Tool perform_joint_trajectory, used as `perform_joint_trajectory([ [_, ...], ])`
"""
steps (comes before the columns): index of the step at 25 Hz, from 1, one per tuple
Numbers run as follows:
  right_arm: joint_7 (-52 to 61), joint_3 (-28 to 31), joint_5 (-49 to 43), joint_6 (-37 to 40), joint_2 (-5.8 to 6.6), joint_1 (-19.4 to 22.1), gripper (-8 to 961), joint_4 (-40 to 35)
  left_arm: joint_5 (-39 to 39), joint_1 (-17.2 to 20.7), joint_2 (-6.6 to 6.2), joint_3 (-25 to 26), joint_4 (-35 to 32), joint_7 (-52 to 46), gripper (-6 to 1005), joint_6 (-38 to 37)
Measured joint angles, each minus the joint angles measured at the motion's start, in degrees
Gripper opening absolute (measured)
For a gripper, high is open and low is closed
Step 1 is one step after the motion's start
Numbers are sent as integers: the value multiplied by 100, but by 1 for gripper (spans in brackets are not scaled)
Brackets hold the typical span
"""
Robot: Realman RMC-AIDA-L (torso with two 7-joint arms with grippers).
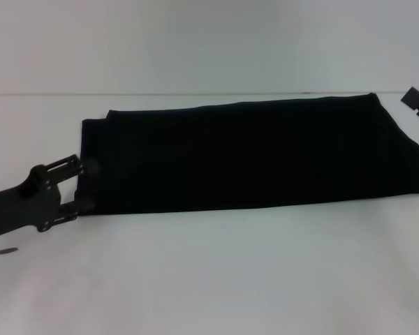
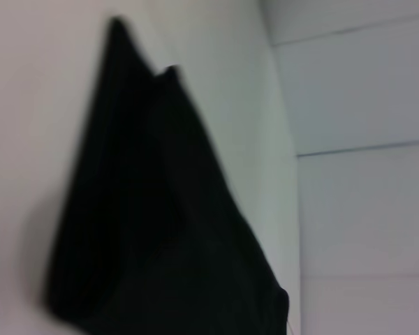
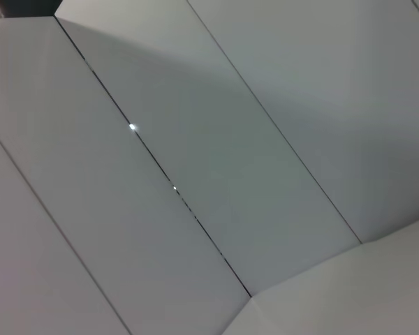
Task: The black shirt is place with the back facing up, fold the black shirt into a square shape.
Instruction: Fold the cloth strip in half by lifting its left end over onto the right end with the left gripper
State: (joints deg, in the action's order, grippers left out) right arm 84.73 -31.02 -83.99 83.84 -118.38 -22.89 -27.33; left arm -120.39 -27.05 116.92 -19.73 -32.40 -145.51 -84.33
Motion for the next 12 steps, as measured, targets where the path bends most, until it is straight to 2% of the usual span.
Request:
perform_joint_trajectory([
  [3,-93,2,-11,2,-12,-18,820,35,-101,71,29,124,29,-348,878,182],
  [5,-116,2,-11,-1,-17,-28,820,48,-121,94,55,133,55,-542,785,384],
  [12,-264,7,-12,-30,-35,-45,818,64,-138,123,99,71,272,-915,783,985],
])
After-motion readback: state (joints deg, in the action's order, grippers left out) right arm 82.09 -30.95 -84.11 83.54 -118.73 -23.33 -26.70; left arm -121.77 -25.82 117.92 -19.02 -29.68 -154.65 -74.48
